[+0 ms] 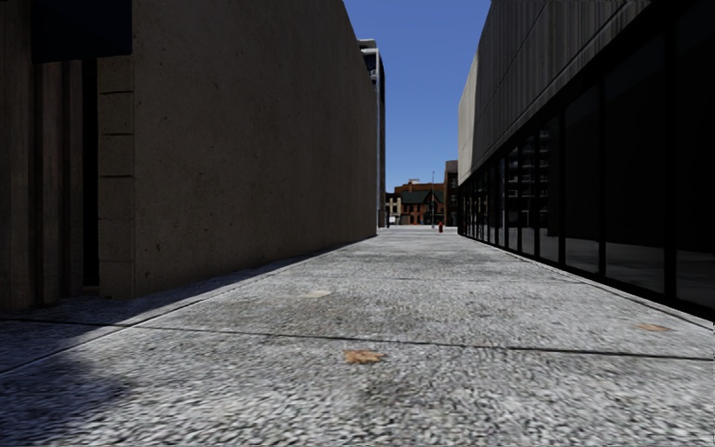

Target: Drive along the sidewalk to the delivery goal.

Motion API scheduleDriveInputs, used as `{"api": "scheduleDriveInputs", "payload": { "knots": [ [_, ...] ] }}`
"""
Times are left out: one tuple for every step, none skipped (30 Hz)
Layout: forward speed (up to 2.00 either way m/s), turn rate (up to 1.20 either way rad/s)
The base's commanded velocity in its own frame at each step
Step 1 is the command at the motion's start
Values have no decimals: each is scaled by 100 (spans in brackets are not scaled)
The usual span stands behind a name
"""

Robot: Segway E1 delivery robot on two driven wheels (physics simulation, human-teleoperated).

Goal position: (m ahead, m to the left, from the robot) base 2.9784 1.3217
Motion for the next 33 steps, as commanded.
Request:
{"api": "scheduleDriveInputs", "payload": {
  "knots": [
    [121, 36],
    [120, 36],
    [120, 36],
    [120, 36],
    [120, 36],
    [120, 36],
    [120, 36],
    [120, 36],
    [120, 36],
    [120, 36],
    [120, 36],
    [120, 36],
    [120, 37],
    [120, 37],
    [120, 39],
    [120, 39],
    [120, 43],
    [120, 44],
    [120, 44],
    [120, 44],
    [120, 44],
    [120, 44],
    [120, 44],
    [120, 44],
    [120, 45],
    [120, 46],
    [120, 46],
    [120, 47],
    [120, 48],
    [120, 48],
    [120, 49],
    [120, 50],
    [120, 50]
  ]
}}
